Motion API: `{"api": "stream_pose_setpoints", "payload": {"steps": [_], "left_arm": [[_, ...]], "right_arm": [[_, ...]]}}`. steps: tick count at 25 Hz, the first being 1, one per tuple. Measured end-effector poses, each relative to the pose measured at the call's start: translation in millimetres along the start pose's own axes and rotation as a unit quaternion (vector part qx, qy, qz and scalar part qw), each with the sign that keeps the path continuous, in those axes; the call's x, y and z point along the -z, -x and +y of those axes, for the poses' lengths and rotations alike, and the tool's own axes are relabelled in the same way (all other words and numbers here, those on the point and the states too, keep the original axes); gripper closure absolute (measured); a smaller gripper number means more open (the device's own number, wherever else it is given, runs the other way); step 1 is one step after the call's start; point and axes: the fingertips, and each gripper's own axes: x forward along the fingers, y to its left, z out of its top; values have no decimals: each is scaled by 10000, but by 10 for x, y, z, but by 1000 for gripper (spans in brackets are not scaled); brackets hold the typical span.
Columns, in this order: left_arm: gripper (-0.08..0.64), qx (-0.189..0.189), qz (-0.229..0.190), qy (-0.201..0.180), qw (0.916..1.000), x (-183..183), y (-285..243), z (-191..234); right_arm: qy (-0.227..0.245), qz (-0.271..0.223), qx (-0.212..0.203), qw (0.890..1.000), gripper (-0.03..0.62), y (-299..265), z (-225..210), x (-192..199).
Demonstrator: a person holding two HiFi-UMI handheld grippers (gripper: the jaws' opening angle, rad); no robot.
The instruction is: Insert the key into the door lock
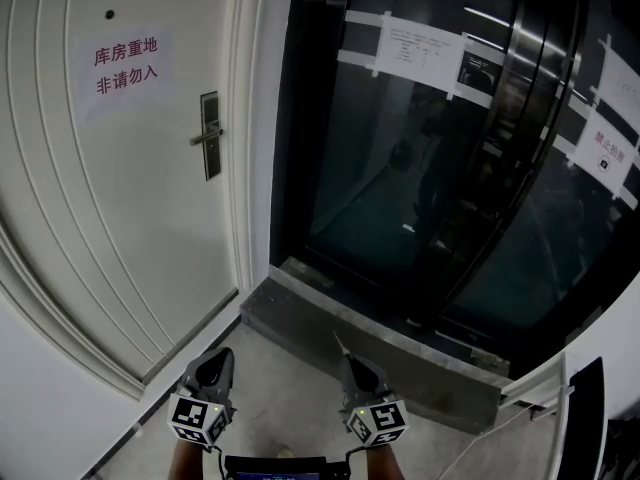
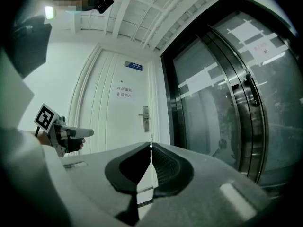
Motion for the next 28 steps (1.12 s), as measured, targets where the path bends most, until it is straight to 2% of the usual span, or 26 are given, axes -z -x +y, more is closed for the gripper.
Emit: {"api": "stream_pose_setpoints", "payload": {"steps": [8, 14, 21, 28], "left_arm": [[558, -94, 20, -100, 9999, -12, -469, 27], [558, 30, 79, -71, 9999, -50, -756, -3], [558, 163, 133, -45, 9998, 32, -1147, 178], [558, 192, 101, -55, 9997, 2, -1704, 594]], "right_arm": [[-75, -50, -115, 9999, 581, -354, -350, 0], [-164, -23, -95, 9998, 581, -575, -527, 32], [-157, -24, -15, 9999, 581, -922, -699, 93], [-125, 15, 69, 9999, 581, -1514, -872, 65]]}}
